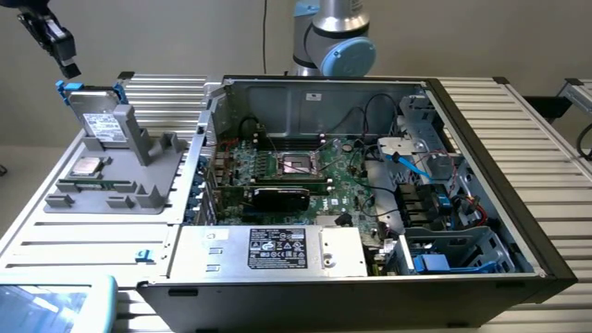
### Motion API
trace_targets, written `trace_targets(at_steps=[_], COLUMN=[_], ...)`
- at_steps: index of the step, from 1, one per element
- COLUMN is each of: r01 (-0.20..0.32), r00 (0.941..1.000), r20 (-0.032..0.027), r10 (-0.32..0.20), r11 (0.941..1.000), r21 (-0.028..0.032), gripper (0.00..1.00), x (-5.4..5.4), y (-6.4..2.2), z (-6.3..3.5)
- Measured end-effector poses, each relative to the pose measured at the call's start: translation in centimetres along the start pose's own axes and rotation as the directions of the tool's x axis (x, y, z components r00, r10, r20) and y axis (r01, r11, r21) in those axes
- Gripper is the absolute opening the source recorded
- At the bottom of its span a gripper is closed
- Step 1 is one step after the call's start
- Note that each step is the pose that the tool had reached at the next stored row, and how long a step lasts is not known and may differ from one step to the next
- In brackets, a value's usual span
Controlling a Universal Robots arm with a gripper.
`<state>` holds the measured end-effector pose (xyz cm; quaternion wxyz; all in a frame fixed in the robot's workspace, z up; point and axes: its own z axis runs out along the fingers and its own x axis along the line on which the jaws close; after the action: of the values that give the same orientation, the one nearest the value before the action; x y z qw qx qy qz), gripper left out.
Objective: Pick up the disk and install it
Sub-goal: 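Pick up the disk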
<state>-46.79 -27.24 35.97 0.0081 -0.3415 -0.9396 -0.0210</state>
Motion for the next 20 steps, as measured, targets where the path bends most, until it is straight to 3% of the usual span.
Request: trace_targets(at_steps=[10,15,20], r01=[-0.115,-0.178,-0.241], r00=[0.9933,0.9839,0.9702], r20=[0.0143,0.0199,0.0246], r10=[0.114,0.178,0.241], r11=[0.9934,0.984,0.9704], r21=[0.0077,0.009,0.009], gripper=[0.11,0.11,0.11], x=[0.0,0.0,0.0], y=[0.0,0.0,0.0], z=[0.04,0.07,0.11])
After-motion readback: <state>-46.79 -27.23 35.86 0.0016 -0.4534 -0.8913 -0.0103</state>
